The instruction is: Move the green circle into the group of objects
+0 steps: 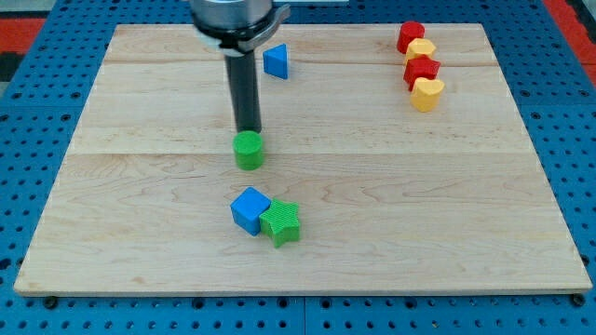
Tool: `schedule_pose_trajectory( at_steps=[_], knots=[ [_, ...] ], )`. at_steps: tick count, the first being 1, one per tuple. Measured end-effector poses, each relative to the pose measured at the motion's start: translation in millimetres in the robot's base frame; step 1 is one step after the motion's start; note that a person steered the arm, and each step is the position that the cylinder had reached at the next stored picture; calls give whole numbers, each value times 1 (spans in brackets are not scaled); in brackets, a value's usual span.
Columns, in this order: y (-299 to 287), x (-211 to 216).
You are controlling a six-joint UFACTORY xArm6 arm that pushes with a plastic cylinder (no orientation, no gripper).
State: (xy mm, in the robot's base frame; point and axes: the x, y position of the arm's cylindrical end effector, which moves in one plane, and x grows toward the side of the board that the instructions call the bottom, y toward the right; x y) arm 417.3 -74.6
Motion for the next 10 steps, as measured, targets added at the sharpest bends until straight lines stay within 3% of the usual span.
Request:
schedule_pose_trajectory(
  at_steps=[3, 6, 10],
  knots=[
    [-40, 48],
    [-15, 10],
    [15, 57]
  ],
)
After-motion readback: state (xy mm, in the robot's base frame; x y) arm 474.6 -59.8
